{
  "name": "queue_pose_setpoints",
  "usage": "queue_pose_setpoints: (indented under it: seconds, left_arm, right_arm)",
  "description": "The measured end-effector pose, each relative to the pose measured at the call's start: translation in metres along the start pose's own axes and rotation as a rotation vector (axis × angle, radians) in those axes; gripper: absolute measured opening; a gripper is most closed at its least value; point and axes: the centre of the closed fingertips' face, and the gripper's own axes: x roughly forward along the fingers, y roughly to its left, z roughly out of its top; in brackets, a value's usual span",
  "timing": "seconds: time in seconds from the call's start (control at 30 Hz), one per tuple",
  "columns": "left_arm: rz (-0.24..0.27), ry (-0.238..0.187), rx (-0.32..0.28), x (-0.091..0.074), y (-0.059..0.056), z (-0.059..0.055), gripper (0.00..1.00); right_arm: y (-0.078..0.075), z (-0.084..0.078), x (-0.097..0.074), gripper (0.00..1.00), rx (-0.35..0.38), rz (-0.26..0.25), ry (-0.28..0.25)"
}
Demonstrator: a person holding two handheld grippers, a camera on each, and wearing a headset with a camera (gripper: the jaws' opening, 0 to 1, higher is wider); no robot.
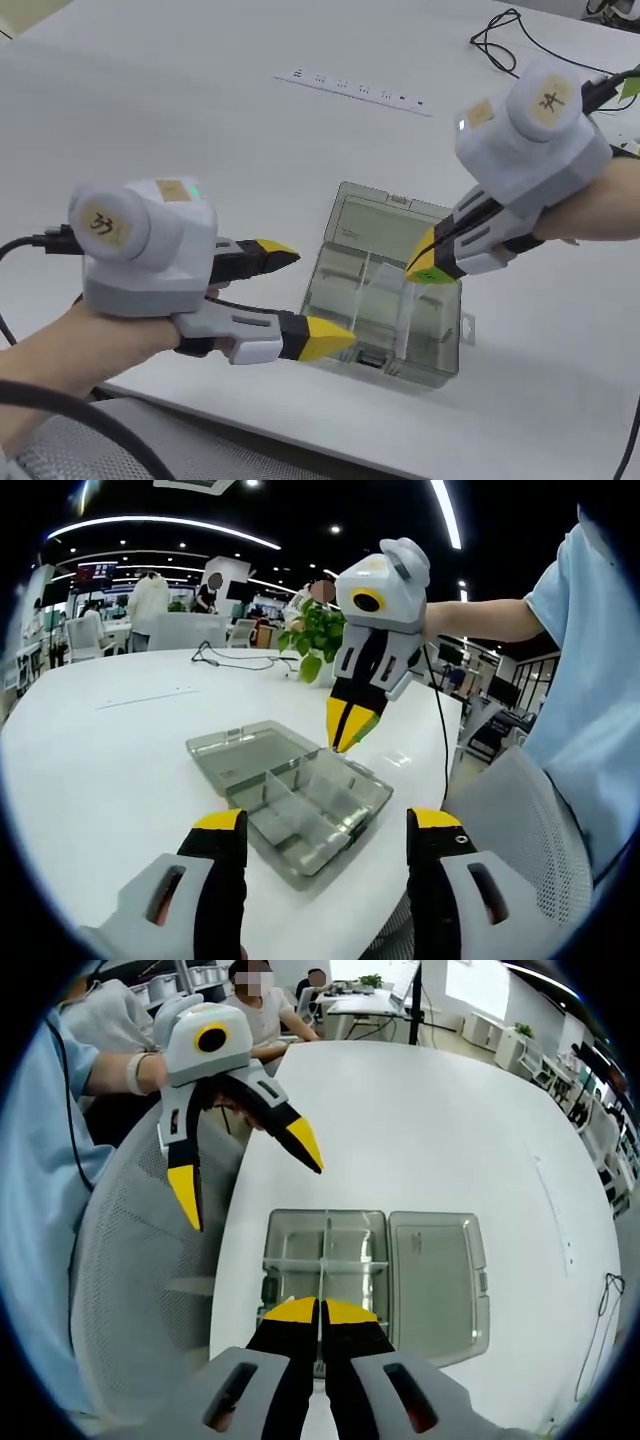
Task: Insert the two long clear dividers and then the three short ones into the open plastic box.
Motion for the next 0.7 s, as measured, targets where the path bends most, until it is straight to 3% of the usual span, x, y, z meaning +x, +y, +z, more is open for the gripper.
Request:
queue_pose_setpoints:
  seconds: [0.7]
  left_arm:
    - [-0.002, 0.001, -0.004, 0.0015, 0.0003, -0.0011, 0.64]
  right_arm:
    - [0.0, 0.0034, 0.0036, 0.02, 0.002, 0.004, -0.006]
